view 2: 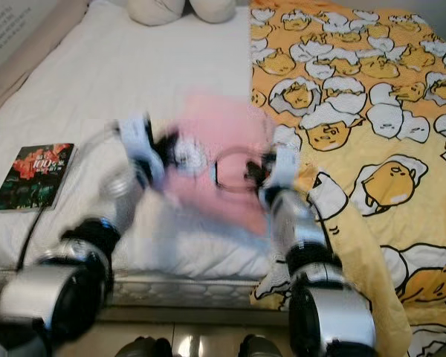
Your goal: Clean up the room
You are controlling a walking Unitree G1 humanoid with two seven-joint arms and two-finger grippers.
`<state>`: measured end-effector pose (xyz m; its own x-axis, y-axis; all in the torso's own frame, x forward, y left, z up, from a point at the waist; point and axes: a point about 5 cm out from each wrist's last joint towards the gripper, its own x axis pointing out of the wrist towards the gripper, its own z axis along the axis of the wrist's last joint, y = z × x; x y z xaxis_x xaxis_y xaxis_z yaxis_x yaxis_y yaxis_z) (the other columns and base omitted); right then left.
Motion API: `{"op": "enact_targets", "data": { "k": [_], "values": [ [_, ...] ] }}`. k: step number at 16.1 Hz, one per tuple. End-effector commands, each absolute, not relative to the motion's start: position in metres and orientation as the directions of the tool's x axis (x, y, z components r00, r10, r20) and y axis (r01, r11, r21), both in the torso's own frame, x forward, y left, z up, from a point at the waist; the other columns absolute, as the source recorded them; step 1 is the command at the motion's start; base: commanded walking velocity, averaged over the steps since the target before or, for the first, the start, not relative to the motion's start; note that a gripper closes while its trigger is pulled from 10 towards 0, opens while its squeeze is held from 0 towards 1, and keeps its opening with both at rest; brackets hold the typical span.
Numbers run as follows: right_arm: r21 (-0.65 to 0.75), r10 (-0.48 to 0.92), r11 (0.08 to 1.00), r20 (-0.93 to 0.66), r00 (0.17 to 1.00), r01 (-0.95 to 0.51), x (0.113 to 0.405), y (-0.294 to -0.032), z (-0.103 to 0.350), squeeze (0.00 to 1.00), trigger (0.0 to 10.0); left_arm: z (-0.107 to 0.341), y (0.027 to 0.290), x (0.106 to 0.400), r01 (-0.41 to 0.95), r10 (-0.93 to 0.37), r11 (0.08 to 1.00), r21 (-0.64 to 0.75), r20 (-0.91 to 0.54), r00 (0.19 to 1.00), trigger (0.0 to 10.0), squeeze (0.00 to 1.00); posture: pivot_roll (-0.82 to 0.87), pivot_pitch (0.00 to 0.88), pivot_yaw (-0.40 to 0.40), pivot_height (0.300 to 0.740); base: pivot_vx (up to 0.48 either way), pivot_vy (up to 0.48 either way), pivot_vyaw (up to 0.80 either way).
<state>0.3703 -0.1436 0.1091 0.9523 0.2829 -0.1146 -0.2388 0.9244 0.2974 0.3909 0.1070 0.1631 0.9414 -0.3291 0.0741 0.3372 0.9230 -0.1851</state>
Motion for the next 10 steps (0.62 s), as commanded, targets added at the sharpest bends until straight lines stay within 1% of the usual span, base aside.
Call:
{"op": "enact_targets", "data": {
  "k": [1,3,5,7,8,9,10],
  "values": [
    [0.285,0.265,0.926,-0.028,0.964,-0.246,0.379,-0.148,0.134,0.00,0.0,0.188,0.116,0.396,0.340,-0.318,0.932,-0.130,0.162,0.934,0.0,0.00,-0.15,0.000,0.062,0.740,0.000,0.000,0.00],
    [0.261,0.264,0.931,-0.001,0.964,-0.255,0.379,-0.147,0.139,0.00,0.0,0.192,0.114,0.396,0.346,-0.322,0.930,-0.126,0.178,0.930,0.0,0.00,-0.14,0.000,0.064,0.740,0.000,0.000,0.00],
    [0.205,0.251,0.945,0.037,0.967,-0.253,0.378,-0.148,0.149,0.00,0.0,0.198,0.114,0.395,0.354,-0.328,0.930,-0.097,0.211,0.921,0.0,0.00,-0.15,0.000,0.069,0.740,0.000,0.000,0.00],
    [0.150,0.249,0.956,0.038,0.968,-0.252,0.378,-0.150,0.152,0.00,0.0,0.197,0.113,0.394,0.356,-0.335,0.931,-0.078,0.200,0.921,0.0,0.00,-0.15,0.000,0.071,0.740,0.000,0.000,0.00],
    [0.081,0.226,0.970,0.030,0.974,-0.228,0.378,-0.155,0.154,0.00,2.0,0.194,0.111,0.393,0.350,-0.333,0.935,-0.066,0.187,0.924,10.0,0.00,-0.16,0.000,0.070,0.740,0.000,0.000,0.00],
    [0.053,0.213,0.975,0.027,0.977,-0.214,0.378,-0.159,0.155,0.00,10.0,0.190,0.110,0.392,0.335,-0.319,0.939,-0.072,0.169,0.932,10.0,0.00,-0.16,0.000,0.071,0.740,0.000,0.000,0.00],
    [0.035,0.196,0.980,0.014,0.981,-0.196,0.376,-0.163,0.152,0.00,10.0,0.185,0.110,0.392,0.312,-0.296,0.946,-0.089,0.159,0.942,10.0,0.00,-0.17,0.000,0.072,0.740,0.000,0.480,0.00]
  ]
}}
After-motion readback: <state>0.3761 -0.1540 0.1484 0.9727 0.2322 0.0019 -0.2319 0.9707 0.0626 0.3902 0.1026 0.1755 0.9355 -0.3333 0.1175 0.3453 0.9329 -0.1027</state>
